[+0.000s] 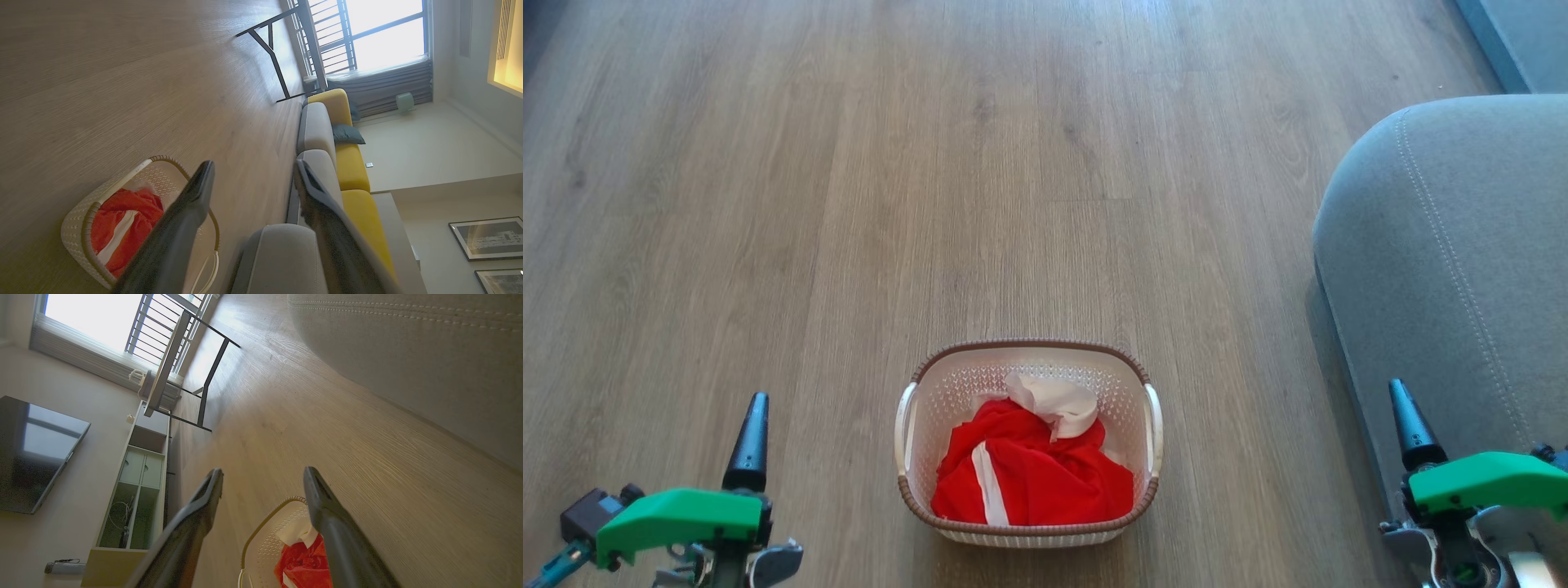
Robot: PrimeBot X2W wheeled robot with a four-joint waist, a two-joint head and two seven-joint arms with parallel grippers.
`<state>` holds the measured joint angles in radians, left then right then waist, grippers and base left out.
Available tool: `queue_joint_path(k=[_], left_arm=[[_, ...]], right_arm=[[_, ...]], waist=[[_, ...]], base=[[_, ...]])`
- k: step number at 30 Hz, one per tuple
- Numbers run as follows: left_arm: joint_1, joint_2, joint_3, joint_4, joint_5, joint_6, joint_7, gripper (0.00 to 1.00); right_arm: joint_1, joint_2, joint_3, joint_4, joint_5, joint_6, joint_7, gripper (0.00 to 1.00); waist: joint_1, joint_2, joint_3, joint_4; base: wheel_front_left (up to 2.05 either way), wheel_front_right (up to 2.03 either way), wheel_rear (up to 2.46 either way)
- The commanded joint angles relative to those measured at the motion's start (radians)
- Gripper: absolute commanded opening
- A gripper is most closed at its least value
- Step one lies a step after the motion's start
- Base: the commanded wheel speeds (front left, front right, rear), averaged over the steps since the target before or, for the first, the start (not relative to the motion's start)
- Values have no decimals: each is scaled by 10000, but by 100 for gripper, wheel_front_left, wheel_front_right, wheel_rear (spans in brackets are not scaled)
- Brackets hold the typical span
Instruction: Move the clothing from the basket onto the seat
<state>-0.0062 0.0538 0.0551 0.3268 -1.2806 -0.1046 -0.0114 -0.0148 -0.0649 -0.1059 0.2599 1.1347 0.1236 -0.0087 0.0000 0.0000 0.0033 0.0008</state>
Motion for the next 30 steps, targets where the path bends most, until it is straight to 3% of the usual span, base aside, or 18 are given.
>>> queue_joint_path(k=[1, 14, 30], left_arm=[[-568, 172, 218, -367, 194, -1, -64, 100], [-543, 178, 366, -491, 2617, -99, -446, 100], [-549, 271, 349, -601, 5011, -199, -915, 100]], right_arm=[[-331, -236, 62, -414, -220, 24, -100, 100], [-302, -531, 320, -765, -2946, 31, -481, 100], [-284, -795, 541, -997, -5276, 40, -948, 100]], waist=[[0, 0, -3, 0], [0, 0, -32, -4], [0, 0, -8, -12]], base=[[0, 0, 0], [0, 0, 0], [0, 0, 0]])
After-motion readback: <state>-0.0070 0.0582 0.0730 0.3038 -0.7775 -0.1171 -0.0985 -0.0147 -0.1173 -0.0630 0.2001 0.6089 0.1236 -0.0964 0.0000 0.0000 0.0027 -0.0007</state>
